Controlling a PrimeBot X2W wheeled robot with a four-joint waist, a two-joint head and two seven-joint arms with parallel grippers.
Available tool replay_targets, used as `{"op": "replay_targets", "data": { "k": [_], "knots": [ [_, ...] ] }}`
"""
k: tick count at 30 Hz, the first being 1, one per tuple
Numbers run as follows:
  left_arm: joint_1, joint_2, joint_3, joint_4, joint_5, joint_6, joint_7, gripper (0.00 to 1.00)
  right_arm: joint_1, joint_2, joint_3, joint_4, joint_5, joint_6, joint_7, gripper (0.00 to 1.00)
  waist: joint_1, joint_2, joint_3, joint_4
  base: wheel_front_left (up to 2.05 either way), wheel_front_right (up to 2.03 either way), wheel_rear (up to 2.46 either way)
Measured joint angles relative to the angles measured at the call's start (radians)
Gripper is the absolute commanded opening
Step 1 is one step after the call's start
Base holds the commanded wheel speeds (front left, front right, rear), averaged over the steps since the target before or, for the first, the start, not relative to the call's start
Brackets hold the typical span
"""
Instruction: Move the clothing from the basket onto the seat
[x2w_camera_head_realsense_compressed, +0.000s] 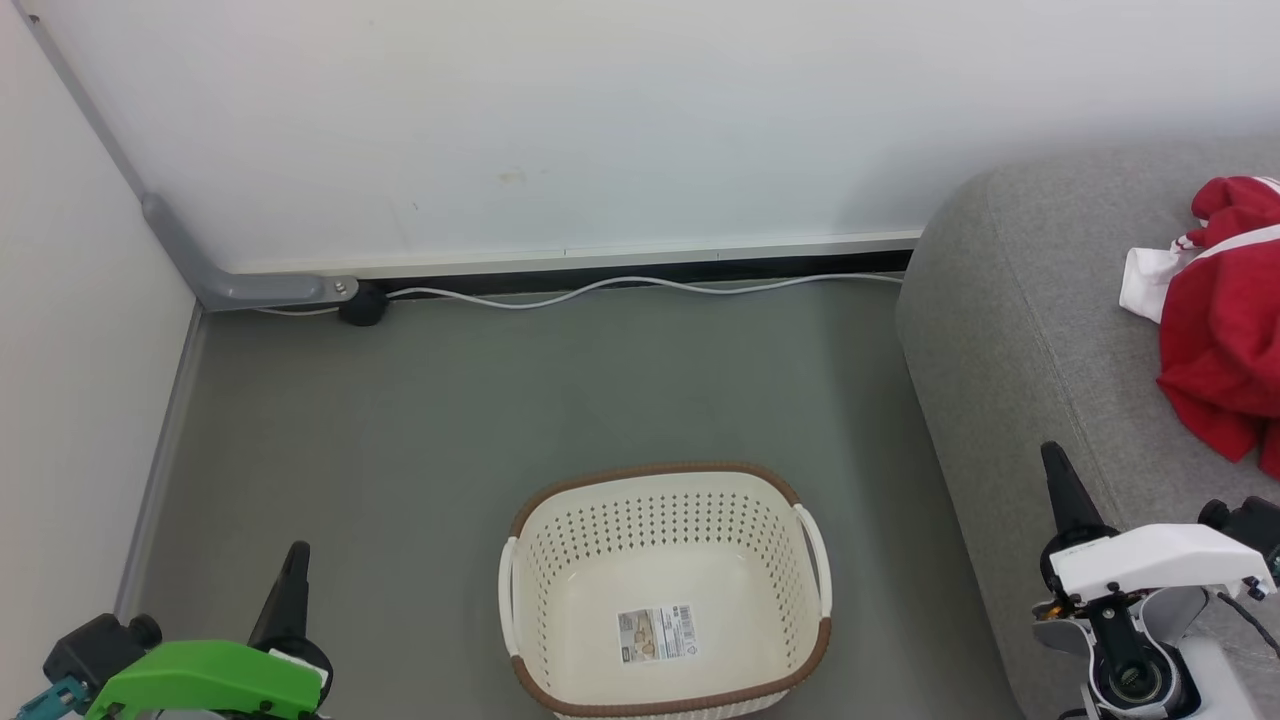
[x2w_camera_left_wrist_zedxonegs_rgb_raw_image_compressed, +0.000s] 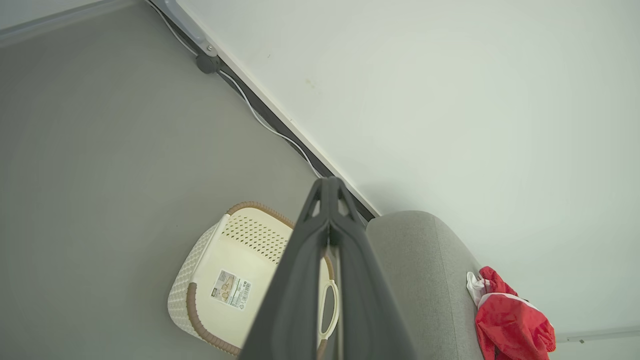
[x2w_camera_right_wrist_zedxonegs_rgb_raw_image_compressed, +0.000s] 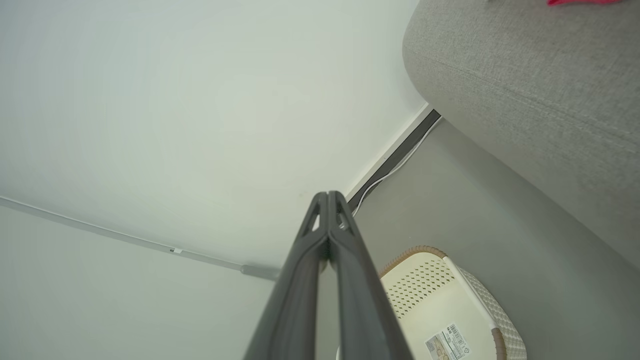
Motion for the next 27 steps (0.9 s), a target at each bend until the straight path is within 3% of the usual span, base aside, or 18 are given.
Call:
{"op": "replay_targets", "data": {
  "k": [27],
  "knots": [
    [-0.072, -0.034, 0.088, 0.081, -0.299, -0.065, 0.061, 0.0, -0.03, 0.013, -0.092, 0.0, 0.372, 0.04, 0.09, 0.0, 0.0, 0.0, 0.008, -0.011, 0.0, 0.0, 0.0]
  ]
}}
